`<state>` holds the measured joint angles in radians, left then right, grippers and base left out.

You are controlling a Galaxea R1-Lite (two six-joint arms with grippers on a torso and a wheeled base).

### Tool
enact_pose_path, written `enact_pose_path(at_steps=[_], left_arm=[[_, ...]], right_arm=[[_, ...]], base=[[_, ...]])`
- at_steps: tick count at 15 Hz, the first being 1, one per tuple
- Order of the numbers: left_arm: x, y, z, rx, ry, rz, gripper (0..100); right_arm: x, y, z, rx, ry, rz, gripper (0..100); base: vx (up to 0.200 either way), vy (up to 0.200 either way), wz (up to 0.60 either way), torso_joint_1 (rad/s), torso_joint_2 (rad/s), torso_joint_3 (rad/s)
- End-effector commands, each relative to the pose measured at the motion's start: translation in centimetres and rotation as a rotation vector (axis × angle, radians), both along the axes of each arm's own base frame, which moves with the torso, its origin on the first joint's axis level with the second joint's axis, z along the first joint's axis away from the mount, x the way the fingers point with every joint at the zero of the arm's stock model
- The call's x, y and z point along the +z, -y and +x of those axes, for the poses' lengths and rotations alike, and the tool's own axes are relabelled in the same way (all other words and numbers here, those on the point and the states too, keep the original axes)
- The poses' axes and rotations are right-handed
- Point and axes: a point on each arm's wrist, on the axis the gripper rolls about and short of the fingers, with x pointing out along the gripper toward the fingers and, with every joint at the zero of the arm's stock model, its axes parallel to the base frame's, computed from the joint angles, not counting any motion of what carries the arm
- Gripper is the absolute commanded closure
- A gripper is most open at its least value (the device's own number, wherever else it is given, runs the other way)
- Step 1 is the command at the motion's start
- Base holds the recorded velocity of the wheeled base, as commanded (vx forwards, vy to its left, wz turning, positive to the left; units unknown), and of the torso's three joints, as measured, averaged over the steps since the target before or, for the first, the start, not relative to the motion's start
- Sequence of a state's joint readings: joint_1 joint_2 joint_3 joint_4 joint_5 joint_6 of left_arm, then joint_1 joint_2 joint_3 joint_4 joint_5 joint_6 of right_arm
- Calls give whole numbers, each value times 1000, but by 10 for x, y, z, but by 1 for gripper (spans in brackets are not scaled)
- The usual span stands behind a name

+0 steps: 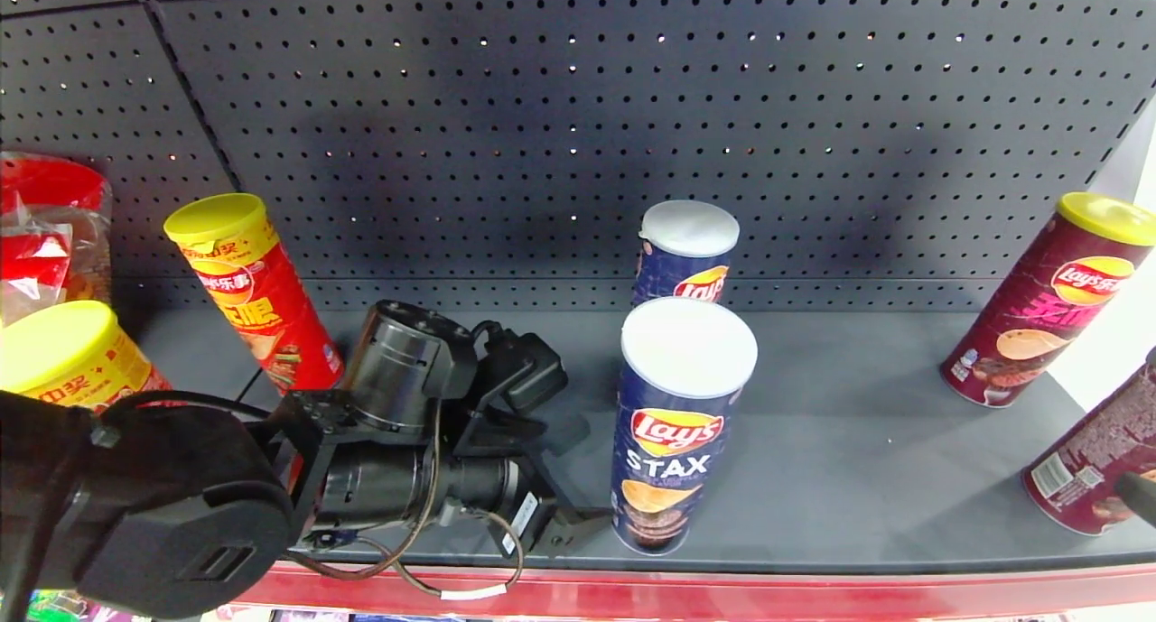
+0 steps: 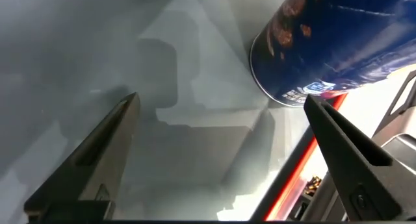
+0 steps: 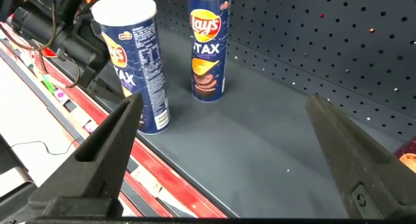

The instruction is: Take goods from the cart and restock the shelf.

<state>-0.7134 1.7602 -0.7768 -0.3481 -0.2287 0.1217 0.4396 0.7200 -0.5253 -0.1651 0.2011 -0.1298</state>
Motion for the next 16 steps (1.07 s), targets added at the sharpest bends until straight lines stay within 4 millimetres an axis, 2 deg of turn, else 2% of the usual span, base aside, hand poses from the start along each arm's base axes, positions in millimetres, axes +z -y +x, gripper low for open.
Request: enact_pose_path(at_steps=[1,8,10,12,16], left_arm=[[-1,2,1,-3,-1,1,0],[0,6,0,-15,0,-2,0],[7,-3,-7,4,15,-13,0],[18,-23,-22,38,41,-29,0],[47,-88,-94,156,153,-138,0]], right_arm=[[1,0,0,1,1,0,0],[-1,0,1,1,-5,-3,0],[-2,0,0,1,-7,-5,0],[-11,1,-1,1,-26,-13,0],[-33,9,-16,-41,-28,-15,0]], base=[[0,0,0,0,0,0],[0,0,0,0,0,0],[0,0,0,0,0,0],[0,0,0,0,0,0],[0,0,0,0,0,0]])
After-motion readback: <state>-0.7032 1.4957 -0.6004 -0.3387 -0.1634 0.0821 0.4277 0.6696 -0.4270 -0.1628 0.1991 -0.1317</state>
